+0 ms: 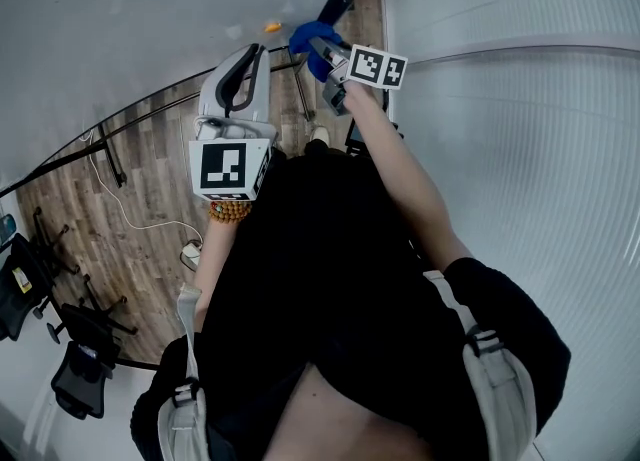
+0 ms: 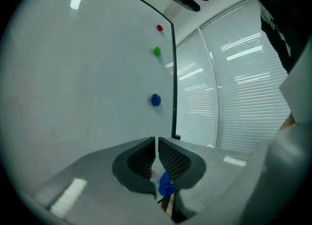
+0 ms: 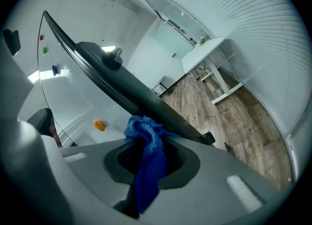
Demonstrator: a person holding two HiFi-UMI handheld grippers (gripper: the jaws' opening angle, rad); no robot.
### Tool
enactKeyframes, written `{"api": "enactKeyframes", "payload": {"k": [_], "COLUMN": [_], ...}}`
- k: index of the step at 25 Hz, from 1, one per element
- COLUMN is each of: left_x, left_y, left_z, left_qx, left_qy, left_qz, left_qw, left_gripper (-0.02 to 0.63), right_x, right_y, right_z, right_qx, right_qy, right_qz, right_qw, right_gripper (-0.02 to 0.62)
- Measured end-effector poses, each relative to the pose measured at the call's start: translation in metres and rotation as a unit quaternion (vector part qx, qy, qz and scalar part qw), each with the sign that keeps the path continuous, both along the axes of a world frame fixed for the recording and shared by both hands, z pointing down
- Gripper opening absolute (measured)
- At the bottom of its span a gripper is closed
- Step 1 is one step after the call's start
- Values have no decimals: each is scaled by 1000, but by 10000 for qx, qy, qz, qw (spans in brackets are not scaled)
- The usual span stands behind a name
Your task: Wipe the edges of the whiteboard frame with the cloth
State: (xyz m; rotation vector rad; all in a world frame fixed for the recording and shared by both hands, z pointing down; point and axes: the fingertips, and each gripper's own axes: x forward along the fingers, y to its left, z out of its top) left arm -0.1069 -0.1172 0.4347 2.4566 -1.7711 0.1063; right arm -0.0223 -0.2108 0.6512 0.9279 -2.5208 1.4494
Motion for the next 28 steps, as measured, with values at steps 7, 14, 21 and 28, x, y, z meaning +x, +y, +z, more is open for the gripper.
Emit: {"api": "enactKeyframes", "payload": {"k": [7,14,21,28], "left_x": [-12,-34,-54,-55], "left_y": [1,5,24,28], "left_z": [-7,-13,12,13], "left_qx": [-28,-104,-177,-185], "left_qy": [-23,-9,-34,-41], "left_qz": [-274,-616,-828,-687], "left_qw": [9996,9980,9964,9975], "left_gripper": [112,112,112,112], "right_x": [6,7,2,3], "right_y": [-4,-10,-1,18], "right_z": [40,64,126,162], "right_qx": [-342,-746,-998,-1217], "right_qy": [340,549,1039,1759], "right_qz": [-105,-248,-408,-1182], "right_qw": [9988,9954,9887,9697], "right_gripper": [81,81,81,86]}}
